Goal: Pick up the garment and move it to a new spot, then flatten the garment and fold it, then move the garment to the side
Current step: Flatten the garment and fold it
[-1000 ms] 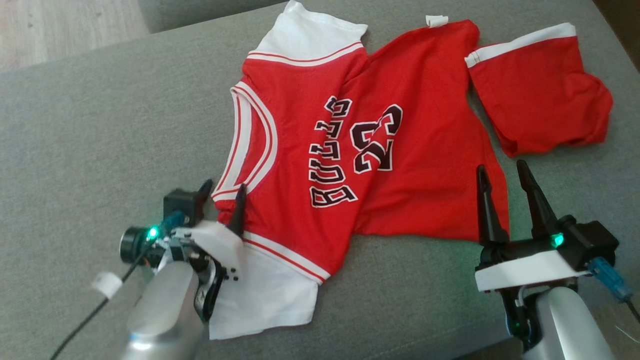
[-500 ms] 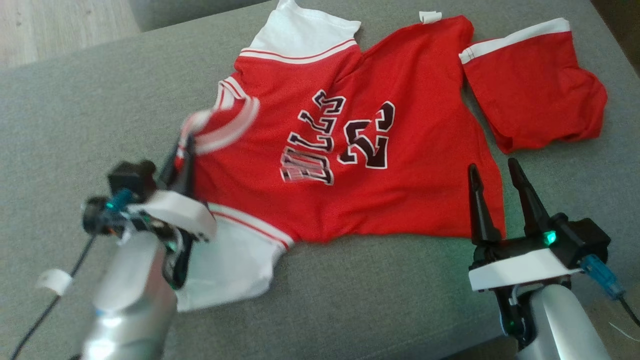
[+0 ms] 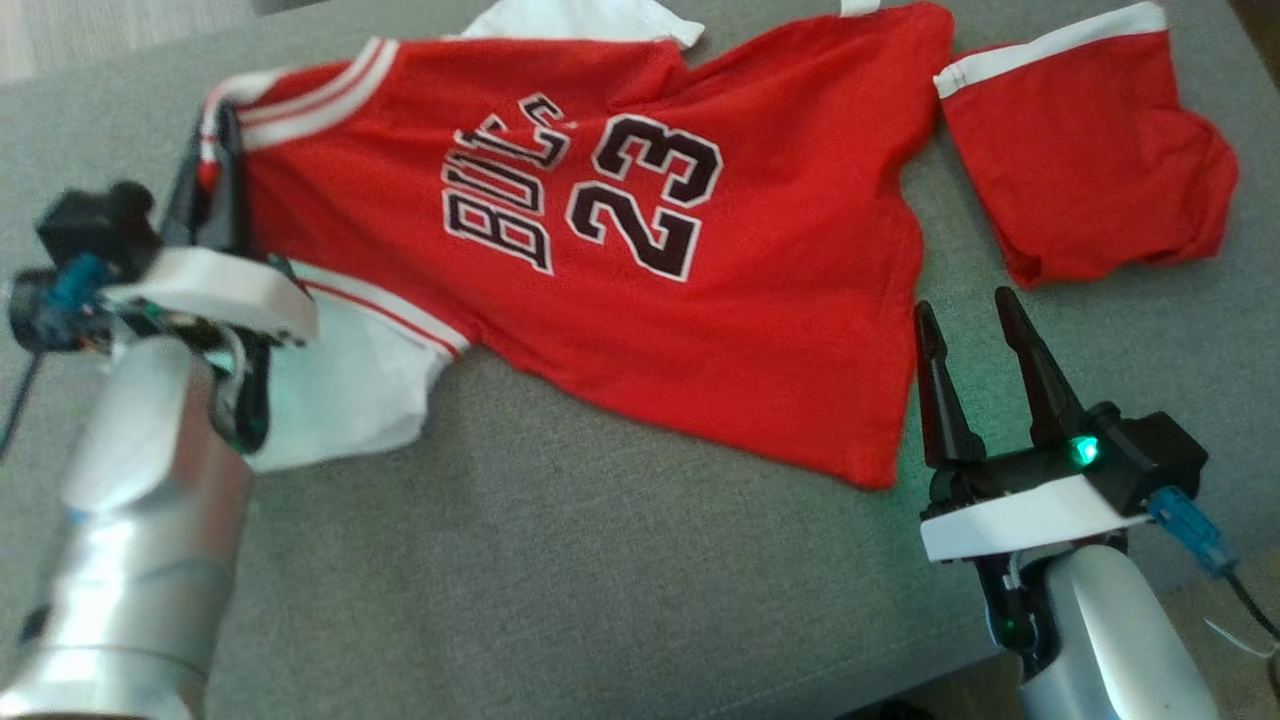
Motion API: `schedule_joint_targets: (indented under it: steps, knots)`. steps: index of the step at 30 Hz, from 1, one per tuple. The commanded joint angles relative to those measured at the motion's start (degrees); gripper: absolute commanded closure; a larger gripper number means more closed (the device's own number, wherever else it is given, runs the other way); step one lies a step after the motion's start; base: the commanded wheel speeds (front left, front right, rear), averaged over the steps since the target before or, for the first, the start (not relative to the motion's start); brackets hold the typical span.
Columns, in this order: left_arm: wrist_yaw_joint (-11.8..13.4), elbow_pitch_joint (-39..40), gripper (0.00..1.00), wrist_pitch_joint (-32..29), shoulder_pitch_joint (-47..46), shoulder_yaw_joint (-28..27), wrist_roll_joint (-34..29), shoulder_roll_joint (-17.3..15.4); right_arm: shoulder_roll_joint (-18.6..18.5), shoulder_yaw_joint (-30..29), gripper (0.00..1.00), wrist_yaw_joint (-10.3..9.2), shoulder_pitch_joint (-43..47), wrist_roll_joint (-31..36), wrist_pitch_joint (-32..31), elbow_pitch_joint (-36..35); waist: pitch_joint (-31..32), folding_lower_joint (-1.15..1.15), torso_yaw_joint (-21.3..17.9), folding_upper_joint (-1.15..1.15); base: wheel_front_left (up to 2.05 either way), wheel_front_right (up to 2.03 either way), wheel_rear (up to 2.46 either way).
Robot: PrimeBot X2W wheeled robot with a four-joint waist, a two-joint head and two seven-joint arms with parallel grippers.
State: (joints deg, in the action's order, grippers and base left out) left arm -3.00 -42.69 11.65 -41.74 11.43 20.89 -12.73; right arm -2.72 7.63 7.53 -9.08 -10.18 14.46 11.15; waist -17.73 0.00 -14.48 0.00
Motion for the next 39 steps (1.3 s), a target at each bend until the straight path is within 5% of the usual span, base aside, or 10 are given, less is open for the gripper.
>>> schedule_joint_targets:
  steps: [1, 5, 6, 16, 27, 39]
  knots:
    - [-0.13, 0.63, 1.00, 0.29, -3.71, -2.07, 0.39, -3.37, -0.16, 1.52, 0.00, -0.04, -1.48, -0.27, 0.53, -1.85, -0.81, 0.00, 0.08, 0.00, 0.00, 0.00, 0.00]
    - [-0.46, -3.13, 1.00, -1.21, -6.43, -1.49, -0.06, -4.71, -0.16, 1.65, 0.00, -0.04, -1.70, -0.03, 0.53, -1.67, -1.54, 0.00, 0.60, 0.00, 0.00, 0.00, 0.00]
    - [-0.62, -3.89, 0.00, -1.39, -6.88, -1.32, -0.07, -4.82, -0.16, 1.63, 0.00, -0.04, -1.73, 0.03, 0.53, -1.64, -1.55, 0.00, 0.84, 0.00, 0.00, 0.00, 0.00]
    - [-1.73, -2.50, 0.00, 3.03, -1.72, -0.49, -0.90, -4.94, -0.16, 1.76, 0.00, -0.04, -0.95, 0.69, 0.53, -1.94, 2.85, 0.00, 5.66, 0.00, 0.00, 0.00, 0.00]
    - [0.36, 20.79, 0.00, 3.33, 19.94, -3.42, -2.20, 2.94, -0.16, -1.07, 0.00, -0.04, 2.39, 2.52, 0.53, -2.98, 9.47, 0.00, 12.66, 0.00, 0.00, 0.00, 0.00]
    - [1.01, 27.56, 0.00, 3.34, 32.82, -4.53, -3.88, 9.03, -0.16, -2.20, 0.00, -0.04, 6.00, 3.24, 0.53, -2.62, 13.08, 0.00, 14.83, 0.00, 0.00, 0.00, 0.00]
